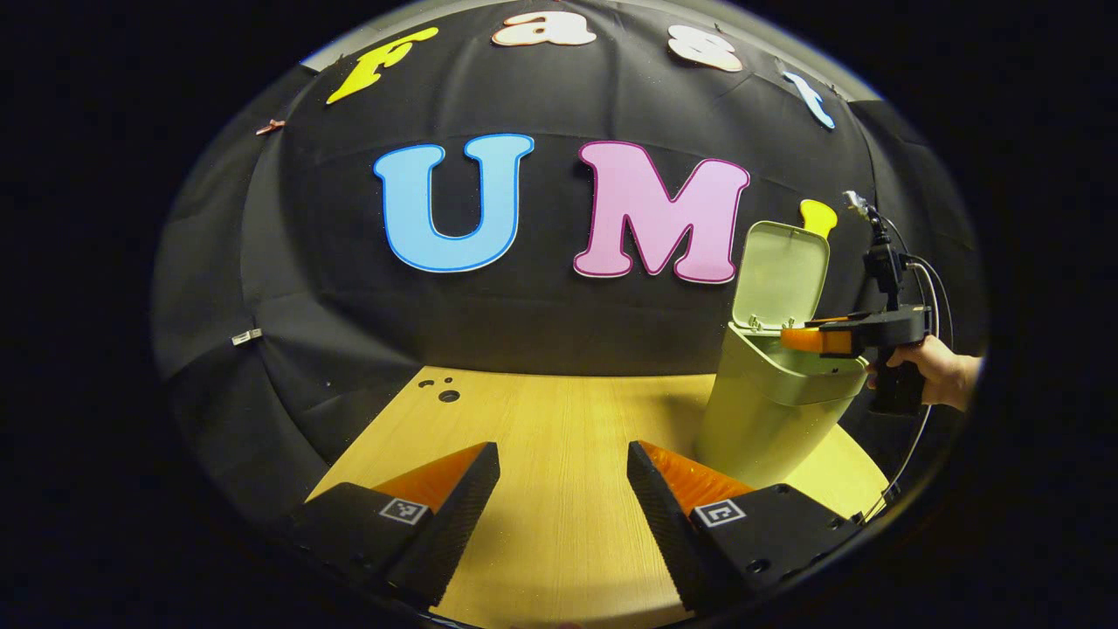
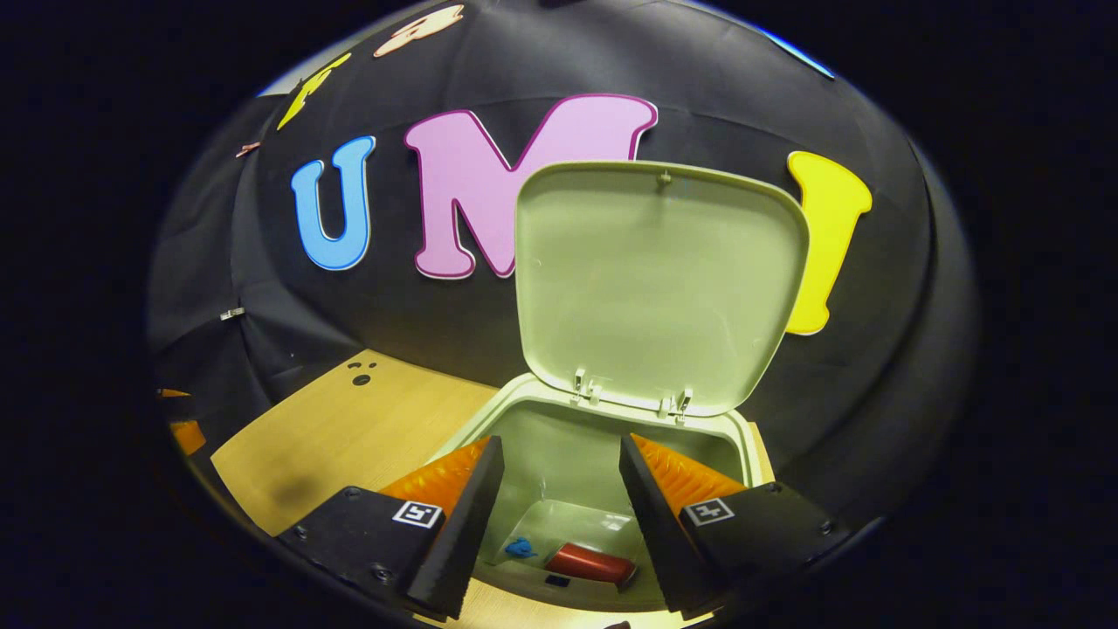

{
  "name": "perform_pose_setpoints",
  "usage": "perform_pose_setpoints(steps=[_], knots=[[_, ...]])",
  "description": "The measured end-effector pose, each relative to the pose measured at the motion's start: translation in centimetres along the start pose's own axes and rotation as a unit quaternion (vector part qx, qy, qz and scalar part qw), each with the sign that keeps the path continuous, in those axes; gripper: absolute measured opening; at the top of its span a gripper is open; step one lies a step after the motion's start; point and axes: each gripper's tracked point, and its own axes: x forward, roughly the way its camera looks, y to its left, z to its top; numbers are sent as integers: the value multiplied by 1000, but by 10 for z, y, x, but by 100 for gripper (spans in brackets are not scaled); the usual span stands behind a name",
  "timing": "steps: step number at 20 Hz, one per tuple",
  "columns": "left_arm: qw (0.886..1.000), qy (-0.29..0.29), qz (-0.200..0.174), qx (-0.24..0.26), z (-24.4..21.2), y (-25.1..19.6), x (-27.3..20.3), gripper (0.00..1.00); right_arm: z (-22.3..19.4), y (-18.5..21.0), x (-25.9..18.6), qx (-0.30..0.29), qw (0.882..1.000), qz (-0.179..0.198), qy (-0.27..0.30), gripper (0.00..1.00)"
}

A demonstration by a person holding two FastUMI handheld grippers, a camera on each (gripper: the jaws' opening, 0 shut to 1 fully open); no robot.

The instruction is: Press the lid of the desktop garbage bin to open it, pick up the crumpled paper on the desktop and throw it into the bin, then pick up the pop can on the desktop and drop it into the bin, and finally close the garbage bin lid.

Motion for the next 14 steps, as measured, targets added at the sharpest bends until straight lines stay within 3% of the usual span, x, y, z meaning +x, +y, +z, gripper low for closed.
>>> perform_pose_setpoints(steps=[6, 10, 14], knots=[[1000, -3, -3, -2, 1, -4, -4, 95, 75, -13, -30, -24, 996, -22, -86, 86], [1000, -7, -7, 0, 2, -9, -7, 95, 134, -21, -42, 4, 988, -34, -152, 88], [1000, -9, -8, -1, 2, -12, -11, 95, 167, -41, -38, 11, 981, -63, -181, 88]])
